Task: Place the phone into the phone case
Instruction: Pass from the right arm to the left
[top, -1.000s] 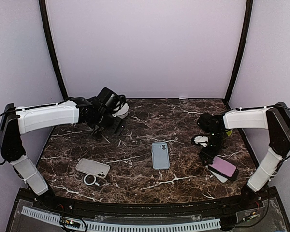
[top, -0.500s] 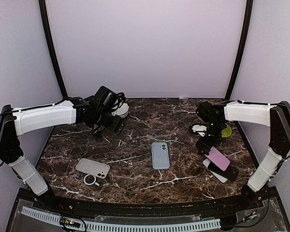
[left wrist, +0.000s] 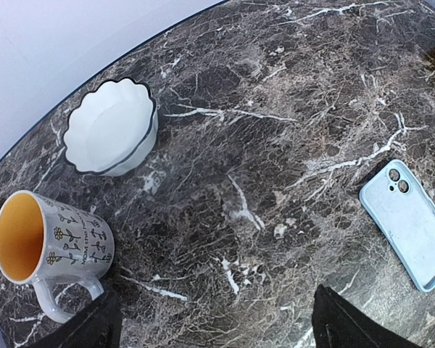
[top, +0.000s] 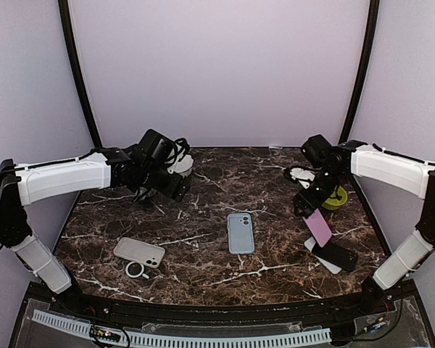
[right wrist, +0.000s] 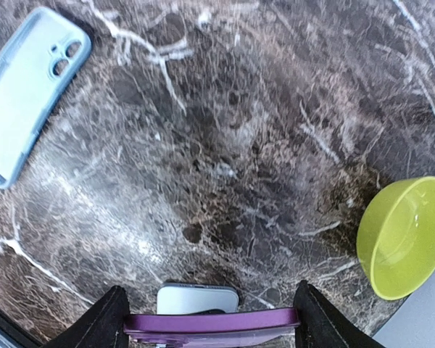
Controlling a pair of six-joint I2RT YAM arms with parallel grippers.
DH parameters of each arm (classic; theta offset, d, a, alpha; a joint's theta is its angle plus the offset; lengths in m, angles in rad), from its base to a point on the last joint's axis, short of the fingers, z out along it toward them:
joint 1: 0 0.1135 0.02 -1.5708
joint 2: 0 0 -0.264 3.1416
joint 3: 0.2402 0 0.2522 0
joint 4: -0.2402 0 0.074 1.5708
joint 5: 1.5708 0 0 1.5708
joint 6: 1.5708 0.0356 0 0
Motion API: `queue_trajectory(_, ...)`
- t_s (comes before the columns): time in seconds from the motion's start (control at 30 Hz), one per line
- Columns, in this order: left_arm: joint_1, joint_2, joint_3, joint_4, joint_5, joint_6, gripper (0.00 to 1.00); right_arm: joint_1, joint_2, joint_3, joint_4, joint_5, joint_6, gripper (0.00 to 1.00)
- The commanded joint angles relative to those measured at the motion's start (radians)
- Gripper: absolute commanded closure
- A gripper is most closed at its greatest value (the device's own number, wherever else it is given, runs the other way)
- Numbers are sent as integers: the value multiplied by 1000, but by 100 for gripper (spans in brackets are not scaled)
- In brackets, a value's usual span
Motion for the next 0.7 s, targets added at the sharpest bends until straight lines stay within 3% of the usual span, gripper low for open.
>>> queue_trajectory(0.0,-9,-61,-22,46,22,19,7,13,-47,40,76,-32,37,63)
queue_trajectory(0.37,-36,-102,-72,126,115,65,9,124,-70,137,284,-110,175,65)
queue_trajectory(0.57,-81,-232,-216,333,334,156,13,263,-34,292,413,-128,253,66)
queue_trajectory(0.67,-103,-323,-305,481,364,167,14,306,-1,393,438,-97,328,67)
